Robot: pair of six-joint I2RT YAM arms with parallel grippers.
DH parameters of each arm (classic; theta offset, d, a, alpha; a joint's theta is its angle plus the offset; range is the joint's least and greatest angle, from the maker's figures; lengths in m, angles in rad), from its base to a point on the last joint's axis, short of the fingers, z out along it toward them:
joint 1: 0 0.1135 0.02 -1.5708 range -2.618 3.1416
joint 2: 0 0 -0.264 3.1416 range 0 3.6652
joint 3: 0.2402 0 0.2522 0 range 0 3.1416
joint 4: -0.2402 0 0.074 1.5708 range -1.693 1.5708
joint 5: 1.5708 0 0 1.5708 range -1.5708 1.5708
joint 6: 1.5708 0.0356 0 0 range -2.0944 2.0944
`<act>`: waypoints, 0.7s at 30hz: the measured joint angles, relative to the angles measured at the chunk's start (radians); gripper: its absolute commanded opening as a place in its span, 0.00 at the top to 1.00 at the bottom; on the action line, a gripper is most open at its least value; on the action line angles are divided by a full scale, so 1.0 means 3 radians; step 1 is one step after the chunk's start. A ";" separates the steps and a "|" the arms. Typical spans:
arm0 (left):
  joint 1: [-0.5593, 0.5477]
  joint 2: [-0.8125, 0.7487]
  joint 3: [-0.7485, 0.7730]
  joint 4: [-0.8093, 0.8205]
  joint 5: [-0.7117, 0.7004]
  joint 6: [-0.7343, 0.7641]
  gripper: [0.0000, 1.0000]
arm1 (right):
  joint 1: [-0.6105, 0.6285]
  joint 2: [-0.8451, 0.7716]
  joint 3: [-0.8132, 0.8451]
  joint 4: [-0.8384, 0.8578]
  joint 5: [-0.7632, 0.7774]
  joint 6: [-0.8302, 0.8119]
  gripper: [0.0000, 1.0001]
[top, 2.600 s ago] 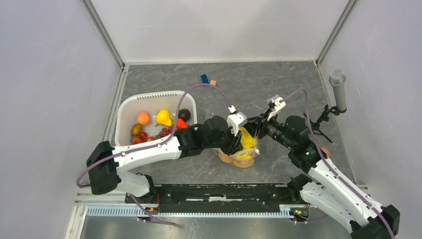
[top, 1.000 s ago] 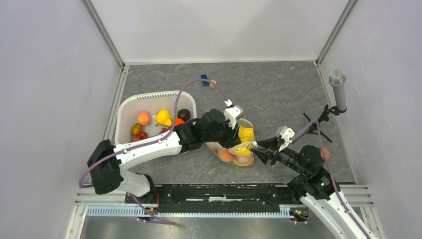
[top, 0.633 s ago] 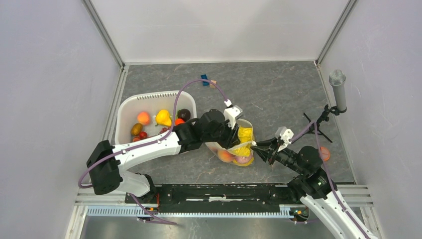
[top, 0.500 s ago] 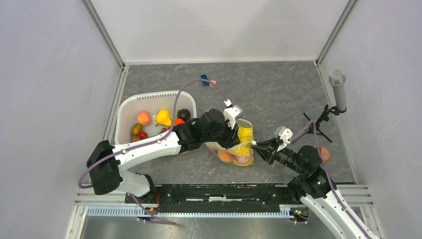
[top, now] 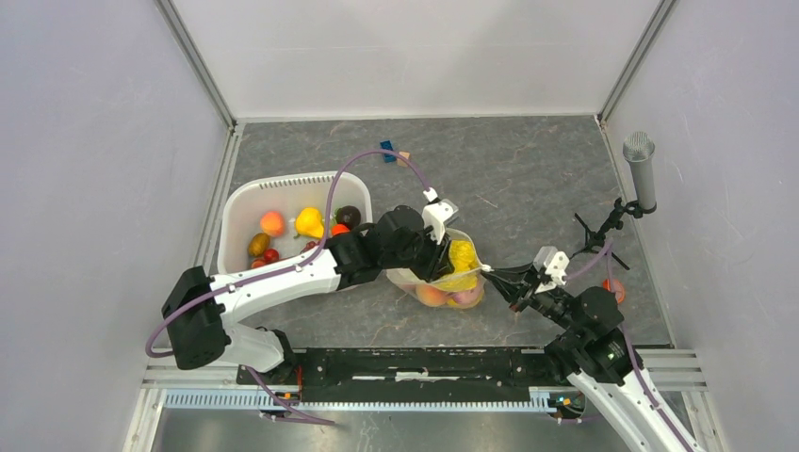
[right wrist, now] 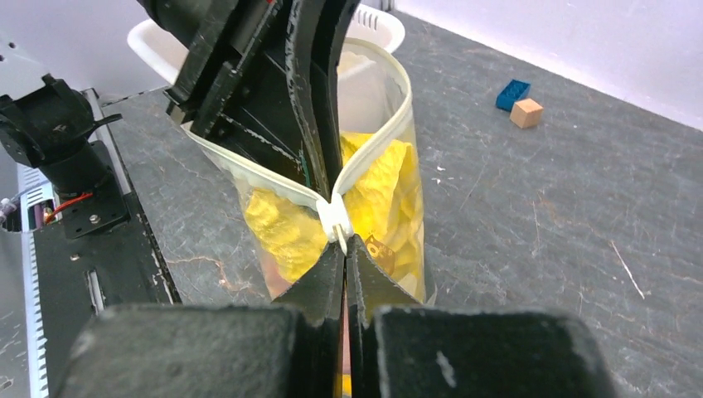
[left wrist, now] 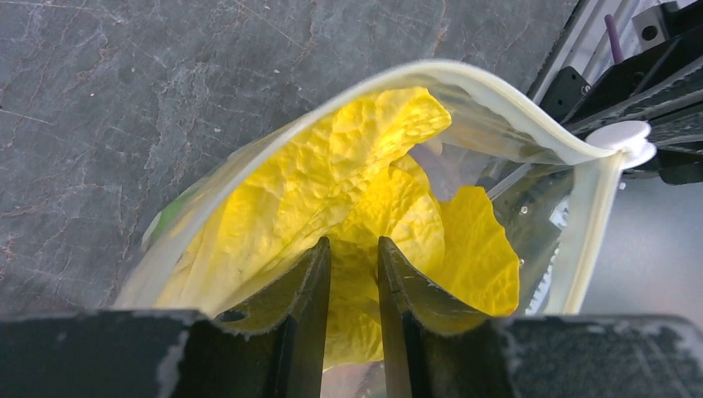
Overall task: Place the food in the zip-top bag and seal the zipper
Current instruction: Adjust the fake vegetable in the zipper food storage bag.
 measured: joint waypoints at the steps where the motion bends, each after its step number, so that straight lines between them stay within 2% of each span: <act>1: 0.0001 0.0000 0.0000 -0.0008 0.0011 0.0001 0.65 | 0.0000 -0.0024 -0.0005 0.0031 -0.0022 -0.0003 1.00; 6: 0.0005 0.0010 0.0003 -0.0062 0.0174 0.0037 0.63 | 0.0000 -0.0033 -0.0039 0.0140 -0.0174 -0.0019 1.00; 10: 0.0006 0.0009 0.0003 -0.0070 0.0214 0.0046 0.54 | 0.0000 -0.0060 -0.0057 0.0181 -0.0198 -0.0037 1.00; 15: 0.0004 -0.0142 0.0024 -0.0235 0.0212 0.0121 0.35 | 0.0000 -0.0084 -0.0058 0.0203 -0.0197 -0.0098 1.00; 21: 0.0003 -0.0238 0.0336 -0.0702 0.0195 0.0340 0.29 | 0.0000 -0.0085 -0.0058 0.0252 -0.0163 -0.0114 1.00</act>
